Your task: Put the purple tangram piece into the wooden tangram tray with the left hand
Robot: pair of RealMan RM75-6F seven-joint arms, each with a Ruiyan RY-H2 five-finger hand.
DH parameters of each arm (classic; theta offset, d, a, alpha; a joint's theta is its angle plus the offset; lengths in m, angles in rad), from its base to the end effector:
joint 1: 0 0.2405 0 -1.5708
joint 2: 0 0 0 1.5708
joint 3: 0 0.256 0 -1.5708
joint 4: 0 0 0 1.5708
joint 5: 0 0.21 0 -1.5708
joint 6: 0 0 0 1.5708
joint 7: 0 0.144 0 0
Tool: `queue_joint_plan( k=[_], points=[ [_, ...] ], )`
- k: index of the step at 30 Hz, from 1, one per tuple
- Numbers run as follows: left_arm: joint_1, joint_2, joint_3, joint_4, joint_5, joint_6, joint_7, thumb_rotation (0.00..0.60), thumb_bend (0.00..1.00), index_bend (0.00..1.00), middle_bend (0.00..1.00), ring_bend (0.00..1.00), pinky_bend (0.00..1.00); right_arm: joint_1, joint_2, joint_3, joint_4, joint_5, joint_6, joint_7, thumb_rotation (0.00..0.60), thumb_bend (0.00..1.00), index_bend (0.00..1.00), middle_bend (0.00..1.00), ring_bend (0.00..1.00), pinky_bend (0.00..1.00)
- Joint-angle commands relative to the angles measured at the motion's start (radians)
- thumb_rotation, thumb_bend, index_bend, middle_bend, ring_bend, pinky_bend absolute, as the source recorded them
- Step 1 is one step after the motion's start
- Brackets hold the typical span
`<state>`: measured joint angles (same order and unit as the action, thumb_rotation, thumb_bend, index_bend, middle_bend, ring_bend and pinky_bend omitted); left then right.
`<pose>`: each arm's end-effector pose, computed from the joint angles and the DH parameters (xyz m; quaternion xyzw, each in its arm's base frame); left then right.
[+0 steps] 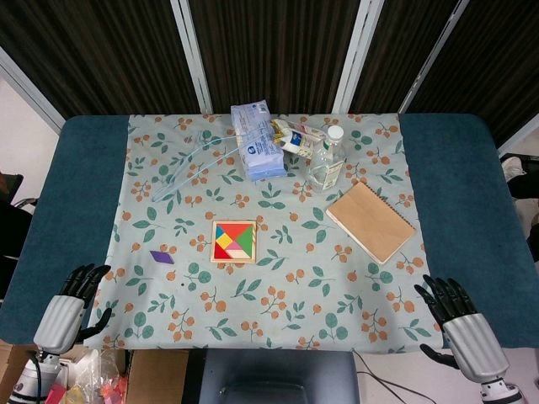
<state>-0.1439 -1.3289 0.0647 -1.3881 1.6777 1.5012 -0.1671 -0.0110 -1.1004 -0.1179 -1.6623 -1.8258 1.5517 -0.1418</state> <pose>-0.3055 0.1740 0.0865 -0.6479 -0.4060 -0.4428 0.4683 -0.2812 -0.1107 0.1321 0.6990 -0.3431 0.3677 0.5085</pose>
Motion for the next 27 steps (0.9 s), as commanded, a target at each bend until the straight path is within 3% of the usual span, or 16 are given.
queue_joint_plan(
  k=[1,6,8,9,11,13,15,18,27],
  points=[
    [-0.010,-0.007,0.000,0.005,0.000,-0.017,-0.003,0.600,0.40,0.08,0.10,0.04,0.08,-0.003,0.002,-0.001,0.000,0.001,0.004,0.000,0.600,0.16,0.00,0.00,0.00,0.00],
    [-0.055,-0.053,-0.004,0.018,-0.006,-0.099,0.014,0.600,0.40,0.07,0.09,0.04,0.09,-0.004,0.014,-0.004,0.004,0.003,0.006,0.016,0.600,0.16,0.00,0.00,0.00,0.00],
    [-0.076,-0.084,-0.026,0.023,-0.019,-0.122,0.050,0.600,0.40,0.06,0.17,0.16,0.21,-0.003,0.013,-0.001,0.005,0.007,0.004,0.016,0.600,0.16,0.00,0.00,0.00,0.00],
    [-0.082,-0.102,-0.042,0.024,-0.031,-0.126,0.070,0.600,0.40,0.06,0.31,0.32,0.35,-0.002,0.013,0.000,0.005,0.010,0.001,0.017,0.600,0.16,0.00,0.00,0.00,0.00],
    [-0.097,-0.142,-0.069,0.021,-0.068,-0.153,0.112,0.600,0.41,0.03,0.69,0.76,0.69,0.001,0.014,0.001,0.004,0.016,-0.009,0.014,0.600,0.16,0.00,0.00,0.00,0.00],
    [-0.120,-0.177,-0.098,0.007,-0.129,-0.215,0.133,0.600,0.42,0.02,0.90,0.96,0.90,0.005,0.016,-0.001,0.000,0.016,-0.018,0.011,0.600,0.16,0.00,0.00,0.00,0.00],
    [-0.144,-0.208,-0.134,0.001,-0.213,-0.283,0.168,0.600,0.42,0.06,0.98,1.00,0.99,0.006,0.017,-0.003,-0.002,0.010,-0.019,0.012,0.600,0.16,0.00,0.00,0.00,0.00],
    [-0.170,-0.250,-0.188,0.000,-0.340,-0.338,0.308,0.600,0.42,0.08,1.00,1.00,1.00,0.005,0.022,-0.004,-0.002,0.009,-0.014,0.022,0.600,0.16,0.00,0.00,0.00,0.00],
    [-0.213,-0.319,-0.231,0.028,-0.462,-0.368,0.497,0.600,0.40,0.13,0.97,1.00,1.00,0.007,0.033,-0.003,0.002,0.012,-0.009,0.050,0.600,0.16,0.00,0.00,0.00,0.00]
  ],
)
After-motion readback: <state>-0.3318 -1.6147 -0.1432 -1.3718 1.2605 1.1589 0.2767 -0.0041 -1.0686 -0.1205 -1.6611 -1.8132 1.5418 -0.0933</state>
